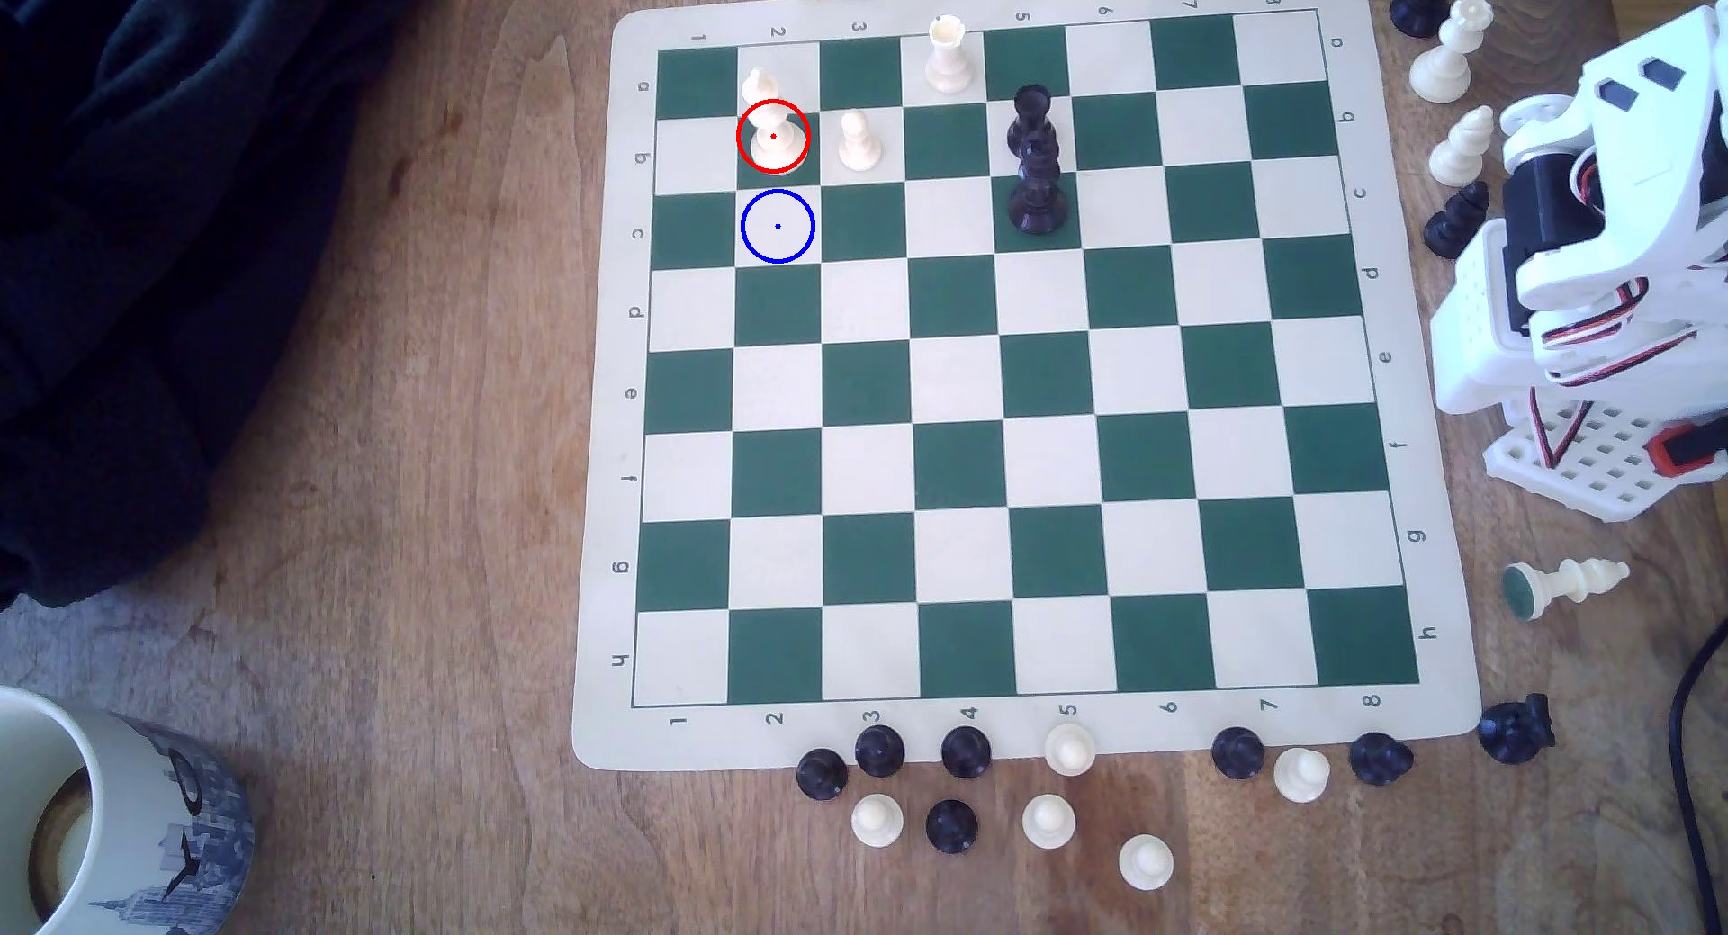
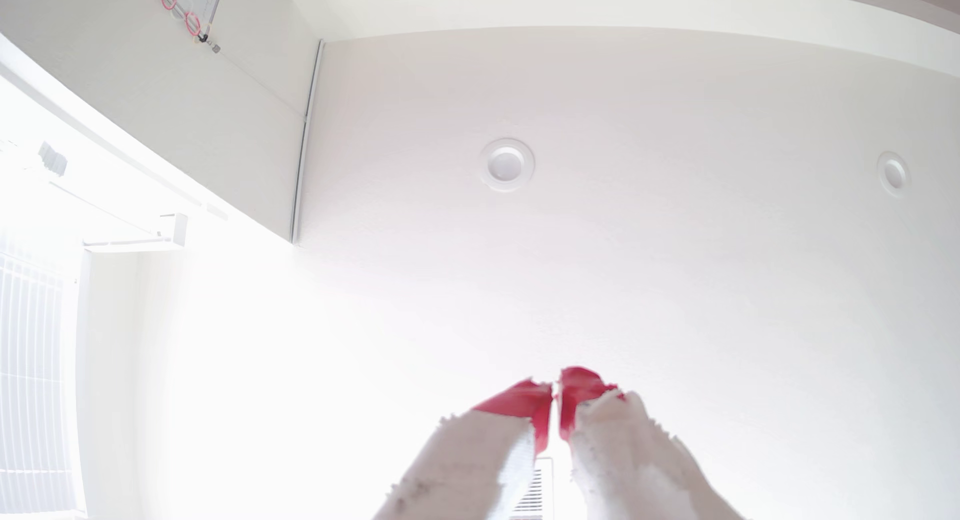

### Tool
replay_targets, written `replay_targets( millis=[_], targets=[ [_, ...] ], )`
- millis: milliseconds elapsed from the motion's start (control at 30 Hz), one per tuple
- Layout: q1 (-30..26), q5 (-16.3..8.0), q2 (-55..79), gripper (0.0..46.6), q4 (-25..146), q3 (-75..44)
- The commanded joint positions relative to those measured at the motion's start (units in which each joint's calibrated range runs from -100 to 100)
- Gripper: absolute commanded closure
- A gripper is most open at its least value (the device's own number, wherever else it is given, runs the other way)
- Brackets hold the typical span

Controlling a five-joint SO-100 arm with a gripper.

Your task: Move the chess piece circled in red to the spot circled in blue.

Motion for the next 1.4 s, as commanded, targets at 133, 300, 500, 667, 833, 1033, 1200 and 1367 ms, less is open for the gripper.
replay_targets(
  millis=[133,300,500,667,833,1033,1200,1367],
  targets=[
    [2.5,0.1,-0.3,46.5,17.5,1.3],
    [3.3,0.1,-0.3,46.5,33.4,-0.2],
    [11.6,-0.2,1.6,46.5,75.8,-15.9],
    [13.5,-0.3,12.3,46.5,87.0,-24.4],
    [15.5,-0.3,19.3,46.5,99.0,-28.2],
    [16.7,-2.1,26.8,46.1,113.0,-32.4],
    [15.7,-0.4,40.3,46.4,124.7,-45.8],
    [14.7,-1.8,50.2,46.4,130.7,-56.9]
  ],
)
